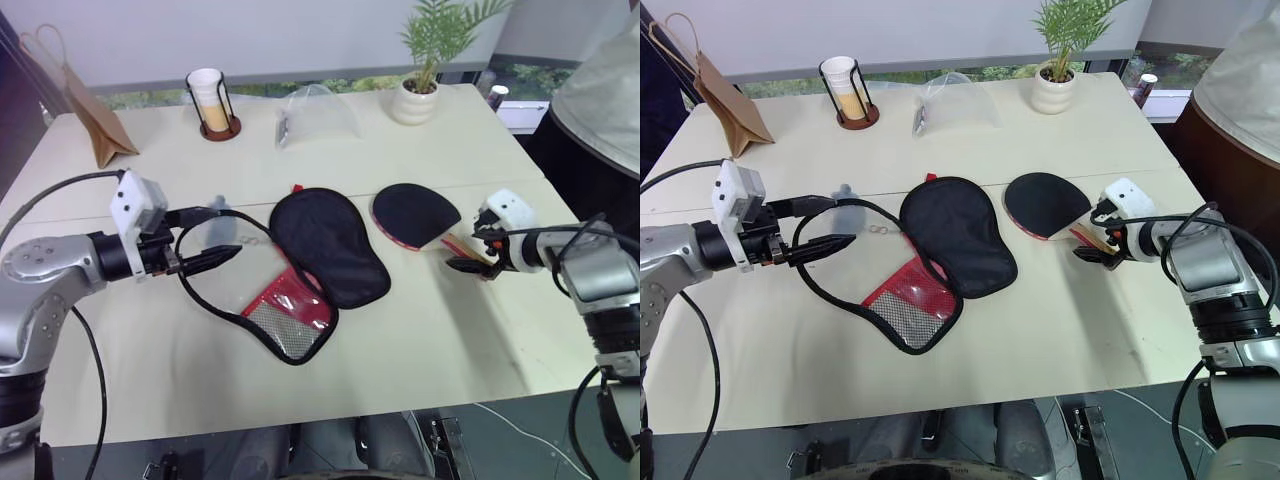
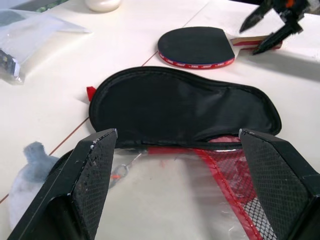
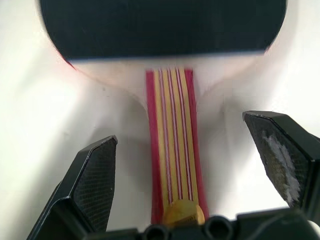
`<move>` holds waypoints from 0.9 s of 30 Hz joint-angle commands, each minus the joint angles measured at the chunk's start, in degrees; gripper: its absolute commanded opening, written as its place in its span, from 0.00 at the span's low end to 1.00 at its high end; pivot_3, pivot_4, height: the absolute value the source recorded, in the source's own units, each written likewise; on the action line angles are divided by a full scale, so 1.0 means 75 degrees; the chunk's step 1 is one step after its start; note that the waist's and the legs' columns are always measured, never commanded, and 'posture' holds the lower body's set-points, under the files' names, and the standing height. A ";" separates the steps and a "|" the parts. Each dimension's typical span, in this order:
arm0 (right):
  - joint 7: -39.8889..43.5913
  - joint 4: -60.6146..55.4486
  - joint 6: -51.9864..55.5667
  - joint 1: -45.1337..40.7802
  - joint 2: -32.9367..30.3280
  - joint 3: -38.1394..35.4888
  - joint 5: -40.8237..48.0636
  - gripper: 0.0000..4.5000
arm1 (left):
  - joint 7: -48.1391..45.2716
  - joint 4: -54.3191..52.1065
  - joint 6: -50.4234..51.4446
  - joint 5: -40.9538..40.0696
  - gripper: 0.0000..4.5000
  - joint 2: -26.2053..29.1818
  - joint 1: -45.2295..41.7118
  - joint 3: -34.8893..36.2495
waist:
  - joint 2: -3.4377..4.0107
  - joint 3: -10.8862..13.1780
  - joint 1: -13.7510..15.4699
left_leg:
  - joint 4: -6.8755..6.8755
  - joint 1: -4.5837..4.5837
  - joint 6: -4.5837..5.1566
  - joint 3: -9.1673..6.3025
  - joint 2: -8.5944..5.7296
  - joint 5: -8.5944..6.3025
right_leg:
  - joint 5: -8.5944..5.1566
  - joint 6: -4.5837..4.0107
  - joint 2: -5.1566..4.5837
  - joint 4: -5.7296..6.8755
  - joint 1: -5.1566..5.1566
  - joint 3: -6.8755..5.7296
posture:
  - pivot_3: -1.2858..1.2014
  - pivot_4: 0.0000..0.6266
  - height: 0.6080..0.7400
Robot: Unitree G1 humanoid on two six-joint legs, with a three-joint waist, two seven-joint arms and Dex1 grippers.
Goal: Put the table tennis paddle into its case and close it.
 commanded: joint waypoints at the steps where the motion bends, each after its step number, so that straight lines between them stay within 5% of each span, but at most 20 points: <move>1: 0.0008 0.0339 -0.0137 -0.0061 0.0101 -0.0051 0.0066 0.98 | -0.0063 -0.0132 -0.0125 -0.0026 0.89 -0.0008 -0.0120 0.0013 | -0.0011 -0.0006 -0.0007 | 0.0001 0.0000 0.0000 -0.0002 0.0001 0.0000 | 0.0000 0.0000 0.0001 -0.0001 0.0001 0.0000 | 0.52 0.24 1.00; 3: 0.0051 0.0469 -0.0164 -0.0051 0.0125 -0.0069 0.0092 0.98 | -0.0110 -0.0197 -0.0105 -0.0070 0.89 -0.0006 -0.0108 0.0002 | -0.0015 -0.0008 -0.0006 | 0.0003 0.0002 0.0000 -0.0001 0.0001 0.0000 | 0.0000 0.0000 0.0001 0.0000 0.0003 0.0000 | 0.52 0.24 1.00; 6: 0.0067 0.0527 -0.0215 -0.0026 0.0136 -0.0083 0.0111 0.81 | -0.0279 -0.0223 -0.0114 -0.0080 0.89 0.0087 -0.0053 0.0003 | -0.0023 -0.0014 -0.0008 | 0.0004 0.0005 0.0000 -0.0002 0.0001 0.0000 | 0.0000 -0.0001 0.0002 0.0000 0.0008 -0.0001 | 0.52 0.24 1.00; 12: 0.0095 0.0038 0.0409 -0.0193 0.0114 -0.0398 0.0475 0.19 | -0.0509 -0.0067 -0.0153 -0.0039 0.89 0.0194 -0.0041 0.0102 | -0.0023 -0.0013 0.0002 | 0.0007 0.0004 0.0000 -0.0002 0.0001 0.0000 | -0.0001 -0.0002 0.0001 0.0000 0.0008 0.0000 | 0.52 0.24 1.00; 21: -0.0679 -0.2489 0.3361 -0.1477 0.0480 -0.0957 0.1455 0.19 | -0.0615 0.0173 -0.0224 0.0078 0.89 0.0191 -0.0212 -0.0026 | 0.0010 0.0010 -0.0025 | -0.0001 -0.0008 0.0000 -0.0002 0.0004 0.0000 | 0.0000 -0.0001 0.0002 0.0006 -0.0018 0.0003 | 0.52 0.24 1.00; 27: -0.2514 -0.4431 0.5911 -0.1465 0.2984 -0.0741 0.1631 0.19 | -0.0651 0.0391 -0.0303 0.0204 0.89 0.0116 -0.0494 -0.0210 | -0.0009 -0.0001 -0.0014 | -0.0007 -0.0007 0.0003 -0.0021 0.0018 -0.0002 | 0.0002 0.0002 0.0005 0.0017 -0.0019 -0.0001 | 0.52 0.24 1.00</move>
